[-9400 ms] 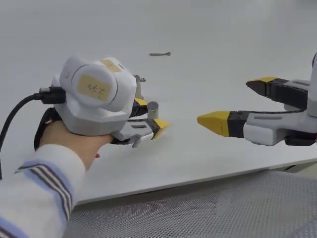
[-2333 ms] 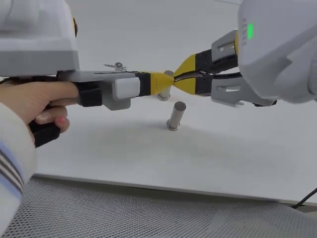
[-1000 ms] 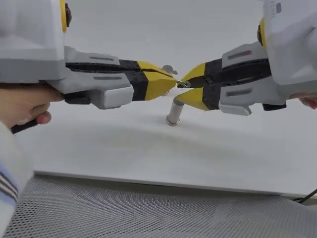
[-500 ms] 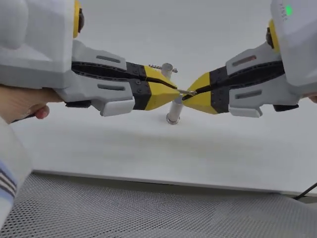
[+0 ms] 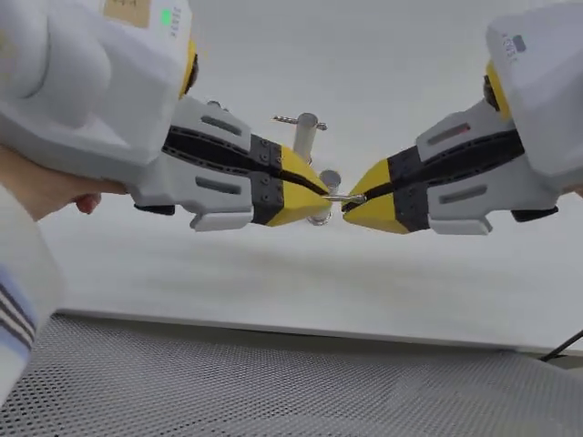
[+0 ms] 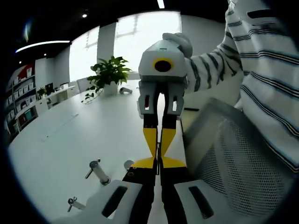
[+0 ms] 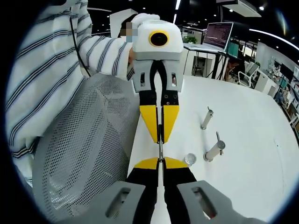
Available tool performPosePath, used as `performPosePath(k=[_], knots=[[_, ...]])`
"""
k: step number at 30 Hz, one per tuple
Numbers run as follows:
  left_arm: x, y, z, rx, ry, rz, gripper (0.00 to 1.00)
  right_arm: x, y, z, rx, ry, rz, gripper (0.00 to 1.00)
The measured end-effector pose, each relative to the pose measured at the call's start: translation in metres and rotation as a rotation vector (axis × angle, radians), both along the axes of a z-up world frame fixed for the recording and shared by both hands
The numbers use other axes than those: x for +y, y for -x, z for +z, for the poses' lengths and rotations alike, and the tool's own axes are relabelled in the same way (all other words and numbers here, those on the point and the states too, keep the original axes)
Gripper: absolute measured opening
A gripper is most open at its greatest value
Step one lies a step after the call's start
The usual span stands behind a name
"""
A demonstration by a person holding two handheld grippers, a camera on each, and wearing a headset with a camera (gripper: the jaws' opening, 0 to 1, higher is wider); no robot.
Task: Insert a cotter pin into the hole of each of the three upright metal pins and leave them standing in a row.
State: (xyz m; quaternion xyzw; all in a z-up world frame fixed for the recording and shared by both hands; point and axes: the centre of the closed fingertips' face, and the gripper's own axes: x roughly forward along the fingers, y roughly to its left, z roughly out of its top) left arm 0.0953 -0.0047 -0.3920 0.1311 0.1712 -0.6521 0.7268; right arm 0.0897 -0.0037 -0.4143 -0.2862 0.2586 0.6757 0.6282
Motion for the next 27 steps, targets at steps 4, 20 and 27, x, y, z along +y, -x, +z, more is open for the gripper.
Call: performPosePath(k=[4,20,27], knots=[[-0.002,0.001,-0.005,-0.011,-0.014,-0.029,0.00,-0.003,0.003,-0.004,0.012,0.016,0.006,0.00],[-0.009,0.008,-0.019,-0.059,-0.120,-0.119,0.00,-0.013,0.006,-0.021,0.099,0.059,-0.034,0.00],[-0.010,0.009,-0.021,-0.035,-0.127,-0.114,0.00,-0.013,0.009,-0.021,0.108,0.065,-0.050,0.00]])
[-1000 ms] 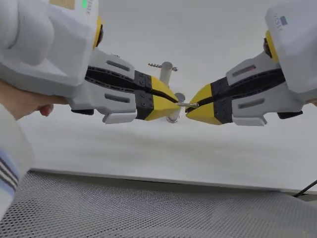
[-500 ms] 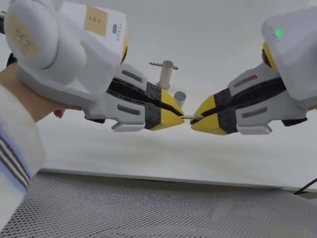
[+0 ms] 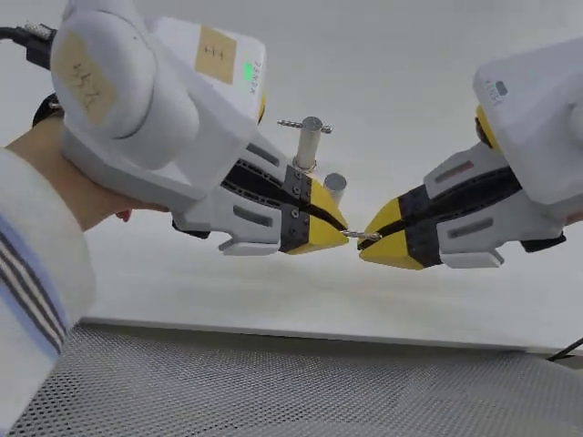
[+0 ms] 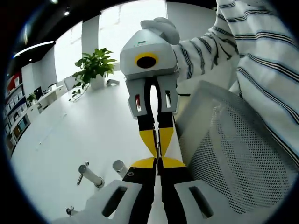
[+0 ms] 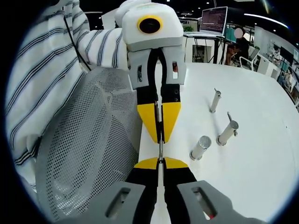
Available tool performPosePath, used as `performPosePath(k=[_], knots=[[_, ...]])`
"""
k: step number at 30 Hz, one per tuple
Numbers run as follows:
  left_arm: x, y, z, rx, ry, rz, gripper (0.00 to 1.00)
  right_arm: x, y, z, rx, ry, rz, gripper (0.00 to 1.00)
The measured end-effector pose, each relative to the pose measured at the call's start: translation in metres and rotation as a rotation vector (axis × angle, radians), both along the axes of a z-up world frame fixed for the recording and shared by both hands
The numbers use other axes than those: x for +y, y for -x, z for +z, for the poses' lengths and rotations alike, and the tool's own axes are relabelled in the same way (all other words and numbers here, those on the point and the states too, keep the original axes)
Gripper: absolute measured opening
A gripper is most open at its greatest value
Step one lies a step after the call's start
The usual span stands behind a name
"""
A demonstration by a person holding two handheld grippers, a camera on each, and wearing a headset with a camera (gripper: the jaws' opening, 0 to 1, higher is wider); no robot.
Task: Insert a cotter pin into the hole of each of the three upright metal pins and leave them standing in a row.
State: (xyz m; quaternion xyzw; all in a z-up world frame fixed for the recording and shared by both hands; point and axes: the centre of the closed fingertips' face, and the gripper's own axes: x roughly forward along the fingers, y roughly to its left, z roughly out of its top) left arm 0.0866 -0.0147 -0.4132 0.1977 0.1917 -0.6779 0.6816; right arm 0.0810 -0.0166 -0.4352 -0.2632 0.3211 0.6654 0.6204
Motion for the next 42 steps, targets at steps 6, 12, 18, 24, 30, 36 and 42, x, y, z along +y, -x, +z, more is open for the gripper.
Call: performPosePath(k=[6,12,18,24,30,36,42], knots=[[-0.005,0.002,-0.001,0.004,-0.012,0.006,0.00,0.002,0.001,0.000,0.011,-0.011,-0.028,0.00],[-0.011,0.004,0.000,0.017,-0.004,0.013,0.00,0.001,0.002,-0.004,0.006,0.002,-0.025,0.00],[-0.012,0.003,0.001,0.035,0.006,0.034,0.00,0.002,0.000,-0.002,-0.003,-0.028,-0.041,0.00],[-0.003,-0.007,-0.010,0.134,-0.032,0.128,0.00,-0.001,-0.009,-0.008,-0.057,0.005,-0.026,0.00],[0.017,-0.041,-0.016,0.111,-0.033,0.269,0.15,-0.017,-0.026,-0.015,-0.089,0.050,-0.094,0.00],[0.020,-0.054,-0.014,0.095,-0.023,0.306,0.18,-0.025,-0.036,-0.017,-0.102,0.063,-0.133,0.00],[0.014,-0.063,-0.019,0.060,-0.052,0.287,0.19,-0.033,-0.055,-0.019,-0.112,0.067,-0.176,0.00]])
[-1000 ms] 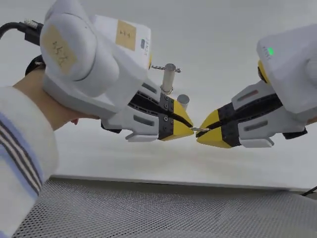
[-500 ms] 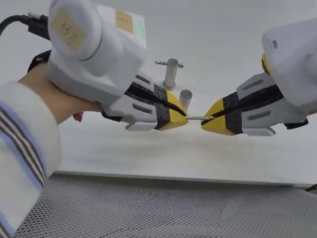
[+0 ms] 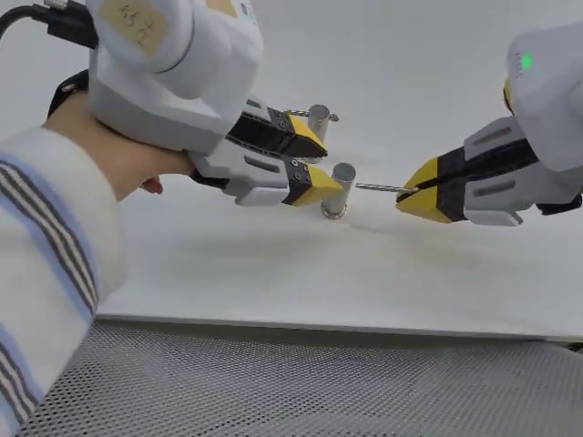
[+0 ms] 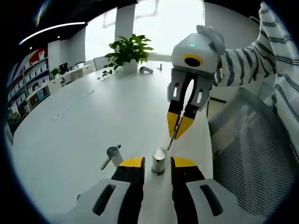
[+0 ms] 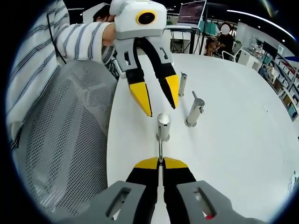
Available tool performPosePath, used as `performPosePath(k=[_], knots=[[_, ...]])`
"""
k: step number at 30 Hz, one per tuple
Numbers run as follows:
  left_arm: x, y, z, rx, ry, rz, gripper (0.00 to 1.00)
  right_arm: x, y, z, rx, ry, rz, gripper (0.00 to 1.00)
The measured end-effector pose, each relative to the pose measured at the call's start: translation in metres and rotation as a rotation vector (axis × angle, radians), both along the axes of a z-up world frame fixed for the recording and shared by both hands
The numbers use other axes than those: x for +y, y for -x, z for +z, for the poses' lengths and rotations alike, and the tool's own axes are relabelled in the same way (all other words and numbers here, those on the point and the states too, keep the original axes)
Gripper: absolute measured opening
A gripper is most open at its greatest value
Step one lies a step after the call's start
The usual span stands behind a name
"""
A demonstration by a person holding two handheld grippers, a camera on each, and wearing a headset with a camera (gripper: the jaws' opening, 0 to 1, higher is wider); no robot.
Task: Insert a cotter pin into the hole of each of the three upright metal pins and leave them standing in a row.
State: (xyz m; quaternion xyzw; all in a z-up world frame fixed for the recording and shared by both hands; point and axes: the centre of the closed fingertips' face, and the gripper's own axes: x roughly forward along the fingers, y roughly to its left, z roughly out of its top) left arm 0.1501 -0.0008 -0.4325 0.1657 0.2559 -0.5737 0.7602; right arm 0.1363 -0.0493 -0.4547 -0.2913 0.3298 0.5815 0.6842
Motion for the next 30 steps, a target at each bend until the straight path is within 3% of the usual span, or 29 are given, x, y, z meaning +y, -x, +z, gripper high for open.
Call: performPosePath(k=[5,13,19,30], knots=[[-0.007,-0.003,-0.004,-0.012,-0.029,-0.027,0.18,0.001,-0.004,0.004,-0.007,-0.031,-0.024,0.00],[-0.013,0.003,-0.005,0.002,-0.032,-0.059,0.10,0.001,-0.004,-0.002,-0.002,-0.018,-0.015,0.00],[-0.015,0.006,-0.002,-0.030,-0.049,-0.075,0.10,0.004,-0.005,-0.002,-0.006,-0.026,-0.011,0.00],[-0.017,0.008,0.001,-0.006,-0.051,-0.056,0.10,0.013,-0.014,-0.008,-0.018,-0.009,-0.014,0.00]])
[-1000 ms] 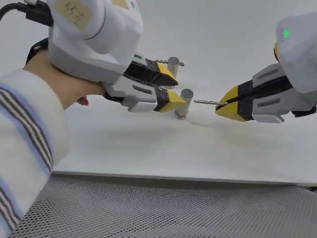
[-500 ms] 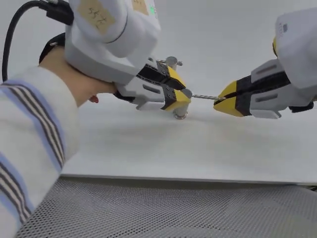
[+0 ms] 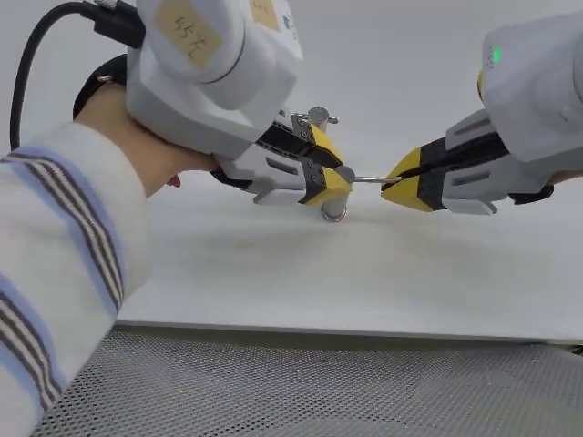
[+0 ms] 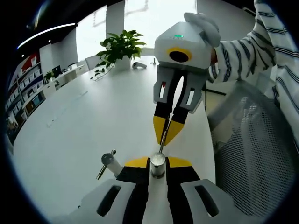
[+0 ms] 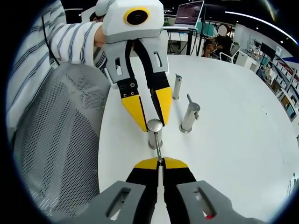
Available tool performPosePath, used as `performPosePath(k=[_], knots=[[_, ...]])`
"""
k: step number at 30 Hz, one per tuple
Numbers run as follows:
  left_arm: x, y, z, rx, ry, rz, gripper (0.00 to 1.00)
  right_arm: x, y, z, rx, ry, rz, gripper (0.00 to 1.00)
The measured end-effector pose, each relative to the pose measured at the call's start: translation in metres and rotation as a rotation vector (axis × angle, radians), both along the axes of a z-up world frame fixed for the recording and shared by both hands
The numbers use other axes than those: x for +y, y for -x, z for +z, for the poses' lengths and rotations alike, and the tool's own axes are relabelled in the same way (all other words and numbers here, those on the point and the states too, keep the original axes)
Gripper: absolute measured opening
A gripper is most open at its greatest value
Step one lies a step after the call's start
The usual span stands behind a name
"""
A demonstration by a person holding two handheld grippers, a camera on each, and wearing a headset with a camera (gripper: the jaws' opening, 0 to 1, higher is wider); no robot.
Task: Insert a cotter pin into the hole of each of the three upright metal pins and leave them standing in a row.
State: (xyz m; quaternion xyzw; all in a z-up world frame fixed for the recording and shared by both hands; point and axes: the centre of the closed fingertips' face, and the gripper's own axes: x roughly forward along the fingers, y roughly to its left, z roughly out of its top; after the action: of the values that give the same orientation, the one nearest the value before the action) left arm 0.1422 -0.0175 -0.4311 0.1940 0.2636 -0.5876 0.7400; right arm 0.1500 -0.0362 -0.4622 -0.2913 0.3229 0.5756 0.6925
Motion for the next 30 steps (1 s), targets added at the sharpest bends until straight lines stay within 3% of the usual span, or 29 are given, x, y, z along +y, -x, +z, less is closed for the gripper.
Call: performPosePath(k=[8,12,17,23,30], knots=[[0.001,0.000,0.001,0.012,0.005,0.014,0.10,0.014,-0.001,-0.004,0.032,-0.034,-0.027,0.00],[0.001,0.001,0.002,0.011,0.005,0.015,0.10,0.019,-0.003,-0.004,0.023,-0.042,-0.018,0.00],[0.002,0.000,0.001,0.004,0.002,0.010,0.10,0.016,-0.008,0.002,0.014,-0.068,-0.061,0.18],[0.003,-0.001,0.000,0.003,0.001,0.011,0.10,0.004,-0.008,0.001,0.022,-0.048,-0.090,0.12],[0.002,0.000,0.000,0.001,-0.002,0.009,0.10,0.004,-0.013,0.011,0.021,-0.078,-0.154,0.08]])
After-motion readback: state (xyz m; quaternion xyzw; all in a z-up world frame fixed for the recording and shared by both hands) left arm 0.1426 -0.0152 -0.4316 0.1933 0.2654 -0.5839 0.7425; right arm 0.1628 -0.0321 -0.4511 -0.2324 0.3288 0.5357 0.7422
